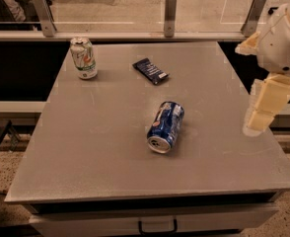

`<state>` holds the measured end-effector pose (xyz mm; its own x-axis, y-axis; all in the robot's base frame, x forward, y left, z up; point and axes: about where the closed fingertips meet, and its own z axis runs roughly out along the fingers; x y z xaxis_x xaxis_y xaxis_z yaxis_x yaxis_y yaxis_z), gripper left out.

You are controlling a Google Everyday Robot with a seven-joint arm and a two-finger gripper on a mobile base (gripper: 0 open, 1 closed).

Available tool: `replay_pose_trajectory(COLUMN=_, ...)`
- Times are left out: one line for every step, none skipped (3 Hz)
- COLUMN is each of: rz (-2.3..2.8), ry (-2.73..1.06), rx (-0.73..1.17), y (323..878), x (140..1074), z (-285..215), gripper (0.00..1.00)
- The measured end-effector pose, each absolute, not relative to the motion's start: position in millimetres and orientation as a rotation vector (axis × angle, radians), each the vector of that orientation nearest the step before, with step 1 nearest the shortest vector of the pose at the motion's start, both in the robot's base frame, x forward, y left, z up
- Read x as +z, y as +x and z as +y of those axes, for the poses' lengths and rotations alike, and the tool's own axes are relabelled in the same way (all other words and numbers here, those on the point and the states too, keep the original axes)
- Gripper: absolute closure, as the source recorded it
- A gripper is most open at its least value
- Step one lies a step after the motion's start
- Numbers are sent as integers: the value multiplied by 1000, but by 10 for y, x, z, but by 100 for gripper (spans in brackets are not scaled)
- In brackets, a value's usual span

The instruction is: Place pepsi can upright

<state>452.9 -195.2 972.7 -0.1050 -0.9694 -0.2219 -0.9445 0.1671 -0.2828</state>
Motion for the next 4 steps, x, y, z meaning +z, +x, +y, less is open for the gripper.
replay_pose_trajectory(rz=1930, ry=-1949, rx=-46, y=4680, x=9607, z=-1702, gripper=0)
replay_pose_trajectory(rz=1732, ry=-2075, rx=-16, y=4804, x=9497, z=-1433, gripper=0)
replay_pose_trajectory(rz=1537, ry=-2223, rx=21, y=4879, x=9307, z=-1156, gripper=0)
replay_pose_trajectory(rz=1366, ry=-2371, rx=40, y=4907, x=9100, z=-926, gripper=0)
